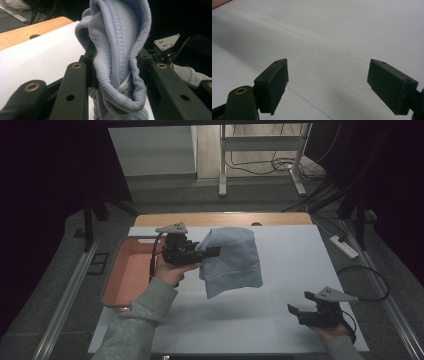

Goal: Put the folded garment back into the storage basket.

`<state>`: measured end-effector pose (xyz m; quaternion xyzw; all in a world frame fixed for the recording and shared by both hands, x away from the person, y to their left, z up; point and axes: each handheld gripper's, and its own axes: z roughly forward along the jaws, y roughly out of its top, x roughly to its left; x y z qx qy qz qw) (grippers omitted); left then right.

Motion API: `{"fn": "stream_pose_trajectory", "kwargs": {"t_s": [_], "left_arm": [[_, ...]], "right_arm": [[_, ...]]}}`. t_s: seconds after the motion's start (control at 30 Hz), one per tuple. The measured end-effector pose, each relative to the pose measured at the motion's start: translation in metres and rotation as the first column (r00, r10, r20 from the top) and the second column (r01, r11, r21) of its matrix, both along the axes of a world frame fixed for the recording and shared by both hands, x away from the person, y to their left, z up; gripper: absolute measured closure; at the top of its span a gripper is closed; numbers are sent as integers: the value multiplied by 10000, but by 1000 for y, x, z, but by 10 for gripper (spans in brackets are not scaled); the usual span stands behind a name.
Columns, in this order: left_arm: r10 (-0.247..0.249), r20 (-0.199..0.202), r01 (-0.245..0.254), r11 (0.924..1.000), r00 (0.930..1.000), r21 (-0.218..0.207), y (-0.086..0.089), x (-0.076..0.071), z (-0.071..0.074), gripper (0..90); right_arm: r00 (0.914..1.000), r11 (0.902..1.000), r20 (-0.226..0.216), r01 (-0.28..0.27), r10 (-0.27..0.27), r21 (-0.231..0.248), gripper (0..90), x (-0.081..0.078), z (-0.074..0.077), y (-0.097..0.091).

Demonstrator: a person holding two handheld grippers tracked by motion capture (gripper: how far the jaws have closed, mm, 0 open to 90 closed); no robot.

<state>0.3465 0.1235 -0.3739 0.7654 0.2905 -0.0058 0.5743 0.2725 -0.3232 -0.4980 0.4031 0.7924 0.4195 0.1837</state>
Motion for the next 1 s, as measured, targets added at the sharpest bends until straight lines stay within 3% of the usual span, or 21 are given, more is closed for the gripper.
{"fn": "stream_pose_trajectory", "kwargs": {"t_s": [1.0], "left_arm": [[385,215,-384,9993,9990,-25,21,-8,8,635]], "right_arm": [[10000,10000,-2,25,-25,-67,176,0,-1,0]]}}
